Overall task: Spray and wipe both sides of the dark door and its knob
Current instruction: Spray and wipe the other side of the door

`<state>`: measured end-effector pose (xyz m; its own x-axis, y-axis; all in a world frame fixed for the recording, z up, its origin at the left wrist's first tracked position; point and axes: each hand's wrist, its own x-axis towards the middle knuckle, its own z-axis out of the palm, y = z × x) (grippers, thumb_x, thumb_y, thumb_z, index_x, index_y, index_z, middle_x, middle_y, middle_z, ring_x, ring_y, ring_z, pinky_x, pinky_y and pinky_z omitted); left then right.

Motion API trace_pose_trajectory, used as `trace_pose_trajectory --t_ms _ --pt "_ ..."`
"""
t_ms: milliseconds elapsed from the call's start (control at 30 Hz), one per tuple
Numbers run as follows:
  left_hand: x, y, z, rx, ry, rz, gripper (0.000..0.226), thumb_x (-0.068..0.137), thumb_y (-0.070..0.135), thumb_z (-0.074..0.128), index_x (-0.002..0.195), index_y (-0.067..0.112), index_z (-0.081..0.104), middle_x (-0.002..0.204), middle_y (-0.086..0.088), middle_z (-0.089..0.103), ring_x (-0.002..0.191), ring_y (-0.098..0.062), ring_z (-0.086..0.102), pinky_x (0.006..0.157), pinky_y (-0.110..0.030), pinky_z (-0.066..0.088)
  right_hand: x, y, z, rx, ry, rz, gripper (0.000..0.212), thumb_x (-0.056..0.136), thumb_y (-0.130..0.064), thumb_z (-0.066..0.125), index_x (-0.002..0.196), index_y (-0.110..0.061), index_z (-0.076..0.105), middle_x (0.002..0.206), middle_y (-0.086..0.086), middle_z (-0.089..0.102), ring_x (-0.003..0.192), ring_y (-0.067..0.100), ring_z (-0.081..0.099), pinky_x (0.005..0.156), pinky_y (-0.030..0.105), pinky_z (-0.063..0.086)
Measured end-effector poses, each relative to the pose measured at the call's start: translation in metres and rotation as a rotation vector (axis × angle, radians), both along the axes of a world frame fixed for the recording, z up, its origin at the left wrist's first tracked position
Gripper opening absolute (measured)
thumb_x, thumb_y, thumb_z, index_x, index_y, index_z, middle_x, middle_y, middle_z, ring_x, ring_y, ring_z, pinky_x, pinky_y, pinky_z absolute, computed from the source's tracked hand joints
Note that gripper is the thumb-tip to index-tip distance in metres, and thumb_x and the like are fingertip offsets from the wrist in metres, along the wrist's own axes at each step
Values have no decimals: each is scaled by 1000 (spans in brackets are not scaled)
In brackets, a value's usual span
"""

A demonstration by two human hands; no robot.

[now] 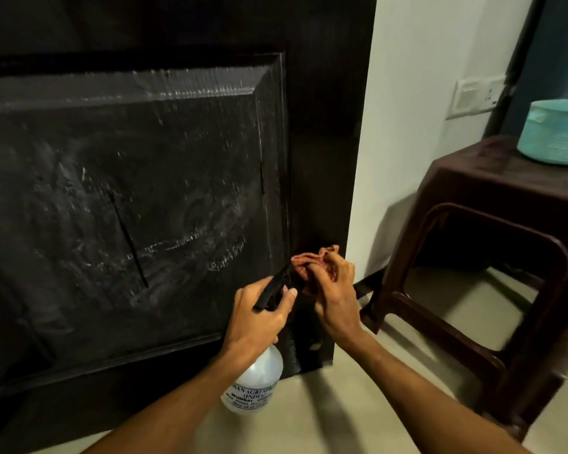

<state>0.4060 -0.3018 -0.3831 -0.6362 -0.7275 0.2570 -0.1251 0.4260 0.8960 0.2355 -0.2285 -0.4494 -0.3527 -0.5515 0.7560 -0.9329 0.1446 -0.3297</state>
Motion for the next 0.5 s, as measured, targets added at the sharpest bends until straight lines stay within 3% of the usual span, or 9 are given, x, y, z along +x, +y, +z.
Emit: trace_pose_trajectory --t_ms 100,167,300,367,400,500 --pt "4 -8 -13 -16 3 14 22 97 24 73 79 13 67 72 -16 70 45 -18 58 37 -30 49 4 -20 27 -124 15 -38 53 85 -9 53 137 -16 56 148 10 32 129 36 38 104 26 33" --pt "5 -14 -22 -25 16 29 21 97 24 73 80 13 68 71 -14 69 46 -17 58 37 -32 50 9 -33 20 -139 21 -52 55 85 -8 57 140 -18 53 149 10 31 129 37 37 107 25 29" --pt "8 -17 -36 -55 27 37 19 97 22 73 81 13 69 71 -15 69 44 -18 59 35 -34 50 23 -16 -70 103 109 40 73 79 -1 74 145 -23 51 151 13 33 127 38 40 97 50 52" --pt "10 -17 -43 -42 34 14 21 97 24 74 80 13 68 72 -16 69 44 -19 58 35 -35 50 24 -5 -93 162 42 24 65 86 -6 67 140 -39 53 148 11 39 130 37 43 96 56 53" --pt "11 -18 -46 -29 44 -3 22 97 27 74 80 14 68 72 -16 69 44 -19 57 35 -35 50 20 -6 -92 87 -36 -11 59 89 -7 62 135 -43 55 146 10 42 132 35 44 97 55 53" --pt "12 -19 -55 -17 52 -26 26 90 38 69 79 14 69 72 -14 69 42 -17 55 35 -34 48 -2 -15 -57 -258 -315 -232 63 76 15 61 131 -16 61 143 14 38 134 28 39 105 44 50"
